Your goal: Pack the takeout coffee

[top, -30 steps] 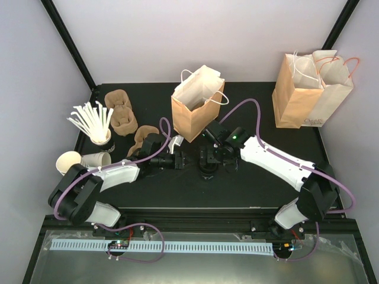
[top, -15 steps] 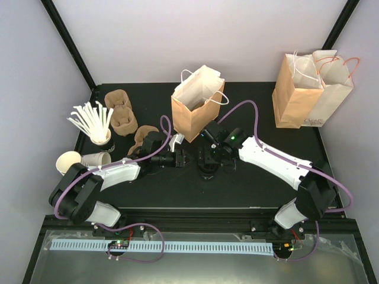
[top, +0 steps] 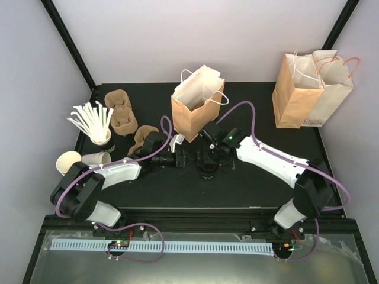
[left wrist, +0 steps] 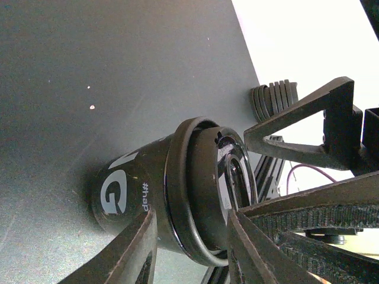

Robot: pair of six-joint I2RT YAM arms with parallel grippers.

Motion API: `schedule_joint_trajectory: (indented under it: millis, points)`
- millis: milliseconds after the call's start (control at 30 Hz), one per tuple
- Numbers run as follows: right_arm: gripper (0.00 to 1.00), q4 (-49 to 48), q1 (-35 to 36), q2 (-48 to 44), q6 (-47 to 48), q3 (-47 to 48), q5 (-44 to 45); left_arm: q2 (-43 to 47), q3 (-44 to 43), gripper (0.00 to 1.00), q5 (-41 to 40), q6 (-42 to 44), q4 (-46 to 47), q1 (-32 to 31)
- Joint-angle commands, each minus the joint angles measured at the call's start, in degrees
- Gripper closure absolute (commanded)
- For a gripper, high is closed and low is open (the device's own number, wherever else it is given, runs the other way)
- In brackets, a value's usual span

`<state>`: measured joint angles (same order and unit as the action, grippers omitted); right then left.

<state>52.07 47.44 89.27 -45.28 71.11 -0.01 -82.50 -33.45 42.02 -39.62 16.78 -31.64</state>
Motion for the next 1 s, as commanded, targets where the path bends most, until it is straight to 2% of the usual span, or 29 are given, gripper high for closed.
schedule_joint_trajectory:
  millis: [0, 167, 367, 967]
  points:
    - [0.07, -0.66, -0.03, 0.67, 0.32, 0.78, -0.16, -0.64, -0.83, 0.65, -0.06, 0.84, 0.77, -0.52]
    - [0.07, -0.66, 0.09, 1.21, 0.29, 1.16, -0.3, -1.44, -0.61, 0.68, 0.27, 0.49, 1.61, -0.53]
    - [0.12, -0.23, 0.53, 1.79, 0.3, 1.79, -0.1, -2.38, -0.39, 0.71, 1.04, -0.29, 3.3, -0.48]
    - [0.15, 0.87, 1.06, 3.99, 0.5, 2.74, 0.1, -4.27, 0.23, 0.72, 1.7, -0.73, 4.96, -0.66]
